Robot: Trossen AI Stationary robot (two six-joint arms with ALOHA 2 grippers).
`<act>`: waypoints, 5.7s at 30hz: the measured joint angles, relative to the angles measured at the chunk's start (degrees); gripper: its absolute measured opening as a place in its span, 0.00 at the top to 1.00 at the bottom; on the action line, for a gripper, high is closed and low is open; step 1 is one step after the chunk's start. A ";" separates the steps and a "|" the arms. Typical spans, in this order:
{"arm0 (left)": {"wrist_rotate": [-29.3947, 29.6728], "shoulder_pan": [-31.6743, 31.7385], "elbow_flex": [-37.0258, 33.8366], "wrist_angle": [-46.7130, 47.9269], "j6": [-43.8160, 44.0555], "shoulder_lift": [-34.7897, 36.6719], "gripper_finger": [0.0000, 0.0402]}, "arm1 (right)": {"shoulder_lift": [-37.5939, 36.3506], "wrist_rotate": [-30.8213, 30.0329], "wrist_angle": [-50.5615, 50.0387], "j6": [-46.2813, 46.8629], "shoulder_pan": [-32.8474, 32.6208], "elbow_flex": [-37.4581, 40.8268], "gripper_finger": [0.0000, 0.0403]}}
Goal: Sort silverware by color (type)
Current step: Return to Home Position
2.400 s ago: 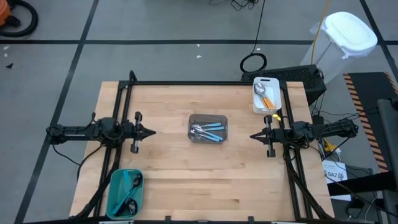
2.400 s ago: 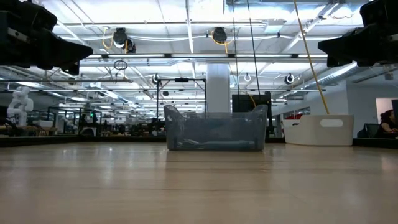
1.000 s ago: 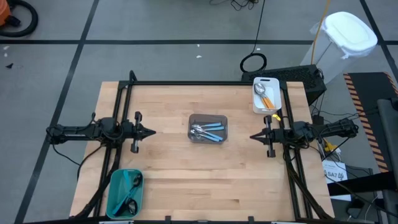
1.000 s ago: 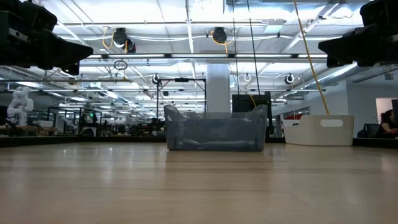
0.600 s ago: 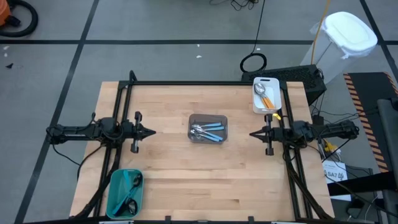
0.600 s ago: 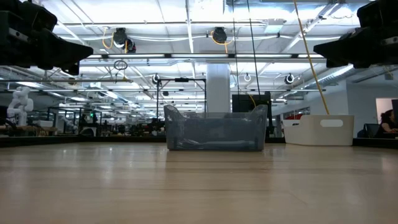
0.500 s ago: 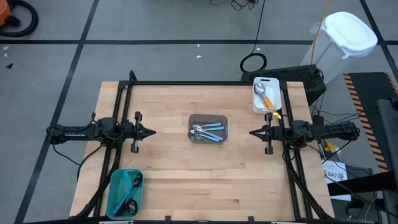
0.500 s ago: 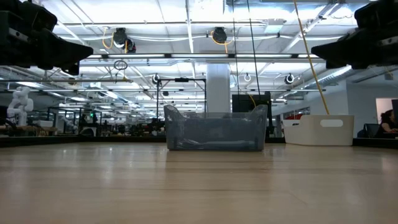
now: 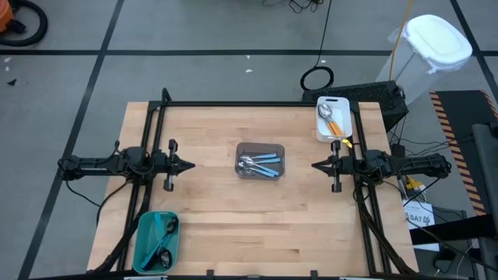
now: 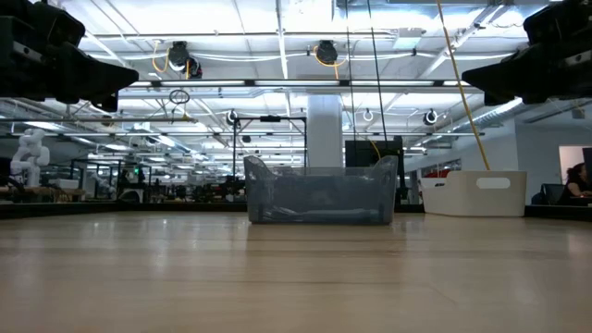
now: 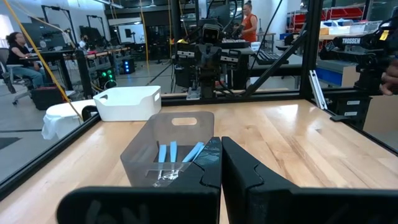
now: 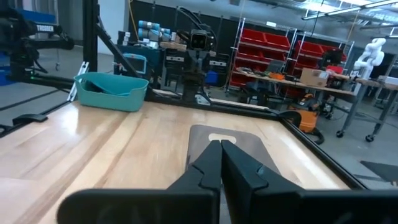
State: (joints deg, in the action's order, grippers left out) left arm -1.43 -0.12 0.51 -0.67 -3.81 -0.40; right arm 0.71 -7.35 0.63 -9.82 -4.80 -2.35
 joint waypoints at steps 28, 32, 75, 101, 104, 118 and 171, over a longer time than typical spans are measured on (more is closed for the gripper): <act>0.00 -0.02 0.00 0.02 -0.02 0.00 1.00 | 0.00 -0.07 1.43 0.15 0.01 0.00 0.98; 0.00 0.00 0.00 0.01 -0.01 0.00 1.00 | 0.00 -0.07 1.45 0.15 -0.01 0.00 0.98; 0.00 -0.01 0.00 0.02 -0.02 0.00 1.00 | 0.00 -0.05 1.46 0.15 0.00 0.00 0.98; 0.00 0.00 0.00 0.01 -0.02 -0.01 1.00 | 0.00 -0.05 1.48 0.15 0.01 0.00 0.98; 0.00 -0.01 0.00 0.01 -0.02 -0.01 1.00 | 0.00 -0.05 1.48 0.15 -0.01 -0.01 0.98; 0.00 0.00 0.00 0.00 -0.02 0.00 1.00 | 0.00 -0.05 1.47 0.15 0.01 0.00 0.98; 0.00 -0.01 0.00 0.00 0.00 -0.01 1.00 | 0.00 -0.04 1.48 0.15 0.00 -0.02 0.98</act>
State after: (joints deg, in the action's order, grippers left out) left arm -1.43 -0.13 0.51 -0.67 -3.81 -0.42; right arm 0.71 -7.39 2.11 -9.68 -4.81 -2.37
